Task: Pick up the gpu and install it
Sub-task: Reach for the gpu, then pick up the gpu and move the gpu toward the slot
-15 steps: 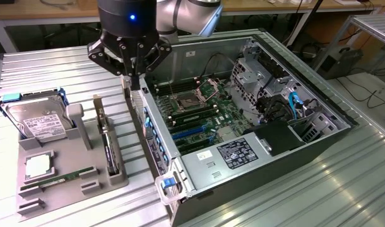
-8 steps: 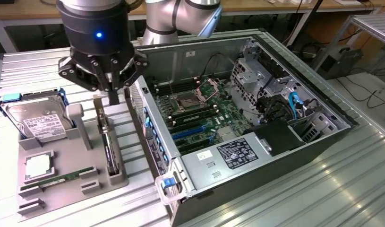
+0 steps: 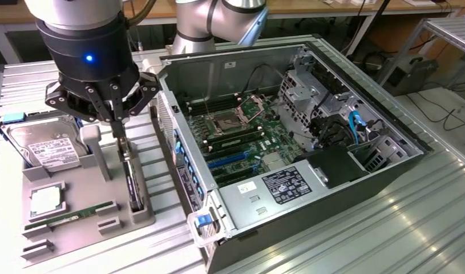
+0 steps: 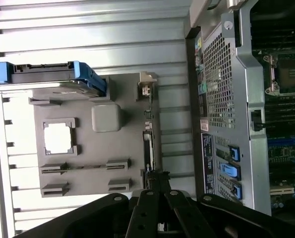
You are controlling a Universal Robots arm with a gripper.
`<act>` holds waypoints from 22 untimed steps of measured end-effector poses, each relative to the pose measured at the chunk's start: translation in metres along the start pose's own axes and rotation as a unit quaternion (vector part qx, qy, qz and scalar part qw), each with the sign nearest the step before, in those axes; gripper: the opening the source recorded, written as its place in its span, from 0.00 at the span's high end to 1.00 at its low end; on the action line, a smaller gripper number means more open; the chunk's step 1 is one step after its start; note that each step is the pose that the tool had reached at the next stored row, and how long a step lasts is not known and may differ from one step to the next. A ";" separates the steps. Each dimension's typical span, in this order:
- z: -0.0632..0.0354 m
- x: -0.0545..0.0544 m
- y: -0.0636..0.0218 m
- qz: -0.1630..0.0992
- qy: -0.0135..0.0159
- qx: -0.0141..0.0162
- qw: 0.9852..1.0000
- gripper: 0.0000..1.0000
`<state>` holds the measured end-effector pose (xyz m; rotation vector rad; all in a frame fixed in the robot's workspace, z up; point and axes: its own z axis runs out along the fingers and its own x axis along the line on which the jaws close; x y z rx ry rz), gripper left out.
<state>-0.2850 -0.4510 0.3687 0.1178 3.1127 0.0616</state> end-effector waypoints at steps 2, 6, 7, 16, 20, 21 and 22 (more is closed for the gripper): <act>-0.0001 0.000 0.0000 0.000 0.000 0.000 1.000 0.89; 0.0000 0.000 0.0000 0.000 0.000 0.000 1.000 0.89; 0.0000 0.000 0.0000 0.000 0.000 0.000 1.000 0.89; 0.0000 0.000 0.0000 0.000 0.000 0.000 1.000 0.76; 0.0001 0.000 0.0000 0.000 0.000 0.000 1.000 0.58; 0.0007 0.000 0.0000 0.000 0.000 0.000 1.000 0.58; 0.0022 0.000 0.0000 0.000 0.000 0.000 1.000 0.58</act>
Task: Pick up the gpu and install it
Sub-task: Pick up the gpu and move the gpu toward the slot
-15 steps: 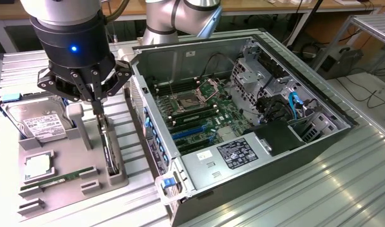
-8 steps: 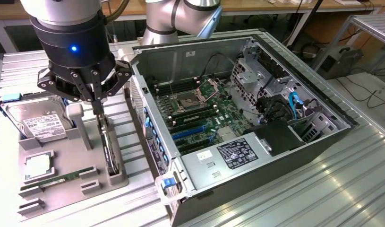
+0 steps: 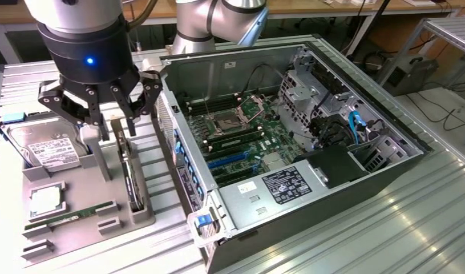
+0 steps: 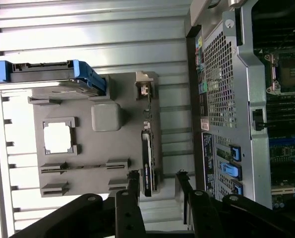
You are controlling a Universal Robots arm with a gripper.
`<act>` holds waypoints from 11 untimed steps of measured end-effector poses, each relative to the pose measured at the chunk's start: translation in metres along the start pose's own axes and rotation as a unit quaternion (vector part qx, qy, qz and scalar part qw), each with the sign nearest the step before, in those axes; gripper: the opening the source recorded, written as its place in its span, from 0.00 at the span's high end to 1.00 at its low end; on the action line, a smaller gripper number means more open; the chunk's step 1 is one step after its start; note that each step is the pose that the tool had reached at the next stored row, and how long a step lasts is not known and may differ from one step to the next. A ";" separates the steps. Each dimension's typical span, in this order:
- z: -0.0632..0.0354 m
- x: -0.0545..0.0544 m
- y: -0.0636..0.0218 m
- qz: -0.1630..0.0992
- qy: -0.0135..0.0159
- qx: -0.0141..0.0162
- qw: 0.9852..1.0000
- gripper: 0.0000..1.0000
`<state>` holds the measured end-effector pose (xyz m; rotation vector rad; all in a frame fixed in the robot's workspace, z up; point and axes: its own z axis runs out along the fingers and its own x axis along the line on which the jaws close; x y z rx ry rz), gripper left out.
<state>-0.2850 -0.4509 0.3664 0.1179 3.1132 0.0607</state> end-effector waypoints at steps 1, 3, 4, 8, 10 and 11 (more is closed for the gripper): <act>0.0030 0.000 -0.0001 0.000 0.000 0.000 1.000 0.58; 0.0069 0.000 -0.0003 0.000 0.000 0.000 1.000 0.58; 0.0102 0.000 -0.0004 0.000 0.000 0.000 1.000 0.58; 0.0222 0.001 -0.0009 0.000 0.000 0.000 1.000 0.58; 0.0274 0.001 -0.0011 0.000 0.000 0.000 1.000 0.58; 0.0293 0.001 -0.0012 0.000 0.000 0.000 1.000 0.58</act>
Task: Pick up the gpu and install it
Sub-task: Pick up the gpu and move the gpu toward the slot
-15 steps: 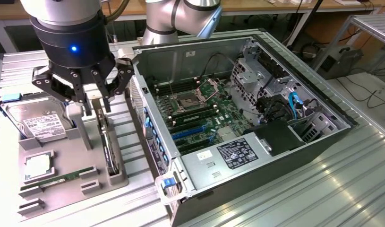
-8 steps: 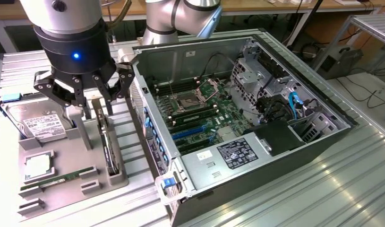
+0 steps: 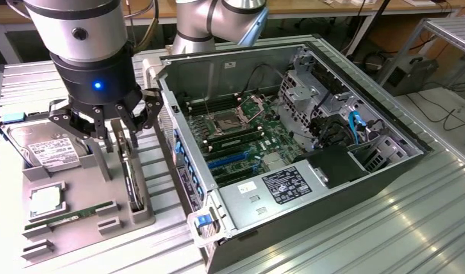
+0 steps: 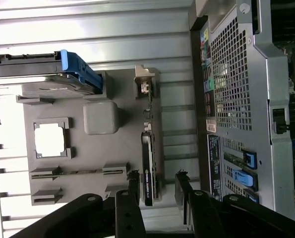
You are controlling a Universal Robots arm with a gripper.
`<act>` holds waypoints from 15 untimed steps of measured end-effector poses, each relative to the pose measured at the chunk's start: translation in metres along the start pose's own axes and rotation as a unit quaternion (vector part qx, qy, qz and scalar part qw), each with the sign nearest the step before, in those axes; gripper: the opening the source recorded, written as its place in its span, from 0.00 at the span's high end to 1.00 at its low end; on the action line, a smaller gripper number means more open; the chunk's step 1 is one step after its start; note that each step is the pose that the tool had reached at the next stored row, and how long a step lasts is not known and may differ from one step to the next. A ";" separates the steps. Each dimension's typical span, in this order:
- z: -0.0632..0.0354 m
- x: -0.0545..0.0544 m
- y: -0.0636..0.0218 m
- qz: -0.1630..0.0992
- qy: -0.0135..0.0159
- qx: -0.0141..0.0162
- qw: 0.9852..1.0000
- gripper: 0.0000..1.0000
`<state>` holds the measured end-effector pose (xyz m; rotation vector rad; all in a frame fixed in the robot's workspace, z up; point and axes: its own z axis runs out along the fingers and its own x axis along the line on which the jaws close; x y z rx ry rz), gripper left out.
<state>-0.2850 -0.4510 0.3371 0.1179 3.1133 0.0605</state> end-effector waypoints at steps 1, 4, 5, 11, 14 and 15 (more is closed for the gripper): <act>0.0024 0.000 -0.0001 0.000 0.000 0.000 1.000 0.58; 0.0093 0.000 -0.0004 0.000 0.000 0.000 1.000 0.58; 0.0113 0.000 -0.0005 0.000 0.000 0.000 1.000 0.58; 0.0238 0.003 -0.0011 0.001 0.000 0.000 1.000 0.58; 0.0300 0.004 -0.0015 0.001 0.000 0.000 1.000 0.58; 0.0337 0.005 -0.0017 0.001 0.000 0.000 1.000 0.58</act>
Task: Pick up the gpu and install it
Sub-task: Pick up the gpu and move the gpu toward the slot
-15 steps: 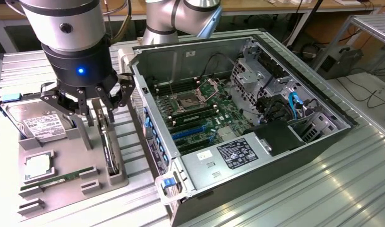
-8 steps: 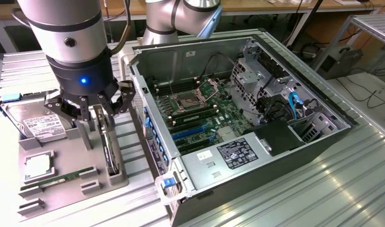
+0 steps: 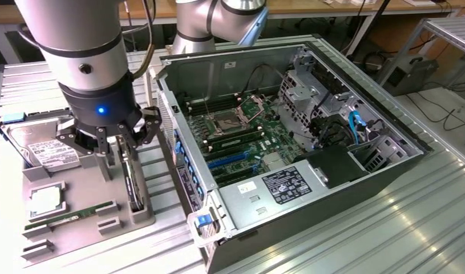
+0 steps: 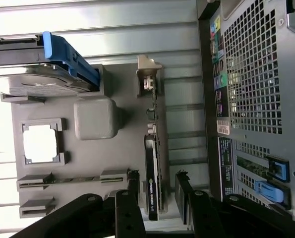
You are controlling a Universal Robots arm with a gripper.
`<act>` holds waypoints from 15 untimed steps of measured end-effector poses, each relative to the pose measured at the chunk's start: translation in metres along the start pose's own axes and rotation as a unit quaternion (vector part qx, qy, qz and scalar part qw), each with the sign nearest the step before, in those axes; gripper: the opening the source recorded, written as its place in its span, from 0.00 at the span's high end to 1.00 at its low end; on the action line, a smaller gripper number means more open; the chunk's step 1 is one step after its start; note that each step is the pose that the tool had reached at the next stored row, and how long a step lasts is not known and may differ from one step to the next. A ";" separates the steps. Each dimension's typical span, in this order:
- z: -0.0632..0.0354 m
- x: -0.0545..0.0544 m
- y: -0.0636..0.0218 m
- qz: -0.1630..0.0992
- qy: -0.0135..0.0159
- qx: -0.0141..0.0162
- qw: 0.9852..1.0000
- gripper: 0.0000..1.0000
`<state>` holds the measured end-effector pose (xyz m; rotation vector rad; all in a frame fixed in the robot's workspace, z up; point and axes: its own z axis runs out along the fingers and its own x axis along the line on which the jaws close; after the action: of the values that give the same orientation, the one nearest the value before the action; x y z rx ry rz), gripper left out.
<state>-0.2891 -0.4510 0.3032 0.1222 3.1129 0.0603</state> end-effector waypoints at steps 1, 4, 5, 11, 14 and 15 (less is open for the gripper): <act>0.0030 0.001 -0.0002 0.000 0.000 0.000 1.000 0.58; 0.0090 0.002 -0.0005 0.000 0.000 0.000 1.000 0.58; 0.0109 0.002 -0.0006 0.000 0.000 0.000 1.000 0.58; 0.0236 0.003 -0.0011 0.001 0.000 0.000 1.000 0.58; 0.0305 0.003 -0.0014 0.002 0.000 0.000 1.000 0.58; 0.0324 0.003 -0.0015 0.002 0.000 0.000 1.000 0.58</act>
<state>-0.2916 -0.4509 0.2707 0.1287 3.1119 0.0603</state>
